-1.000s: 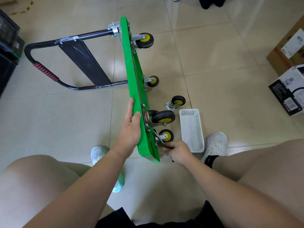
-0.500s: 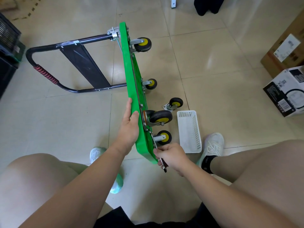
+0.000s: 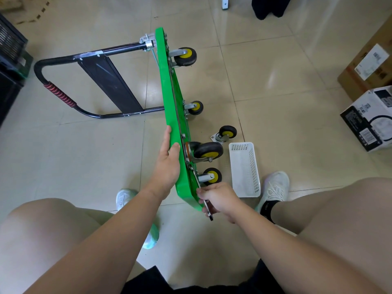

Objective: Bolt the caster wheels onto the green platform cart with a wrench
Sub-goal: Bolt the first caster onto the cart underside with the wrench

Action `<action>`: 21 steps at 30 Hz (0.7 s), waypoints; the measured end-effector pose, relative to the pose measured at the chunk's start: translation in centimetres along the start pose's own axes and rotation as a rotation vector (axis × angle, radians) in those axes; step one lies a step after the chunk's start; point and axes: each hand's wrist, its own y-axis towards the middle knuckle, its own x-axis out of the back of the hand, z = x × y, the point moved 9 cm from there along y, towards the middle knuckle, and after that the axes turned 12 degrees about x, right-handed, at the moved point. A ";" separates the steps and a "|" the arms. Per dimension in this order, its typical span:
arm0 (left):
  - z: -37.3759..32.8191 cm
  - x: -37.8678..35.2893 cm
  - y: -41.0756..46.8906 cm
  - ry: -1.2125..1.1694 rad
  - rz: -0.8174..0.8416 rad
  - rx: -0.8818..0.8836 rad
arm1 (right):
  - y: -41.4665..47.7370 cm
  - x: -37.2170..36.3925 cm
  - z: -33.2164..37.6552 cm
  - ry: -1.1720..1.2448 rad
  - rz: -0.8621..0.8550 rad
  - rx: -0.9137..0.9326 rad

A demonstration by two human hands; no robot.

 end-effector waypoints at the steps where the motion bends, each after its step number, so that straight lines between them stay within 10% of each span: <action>1: 0.0 0.0 0.0 0.003 -0.004 0.003 | 0.0 0.0 0.0 -0.003 0.000 0.000; 21: 0.0 -0.1 -0.1 -0.028 0.012 0.017 | 0.4 -0.3 -0.8 -0.039 -0.033 0.070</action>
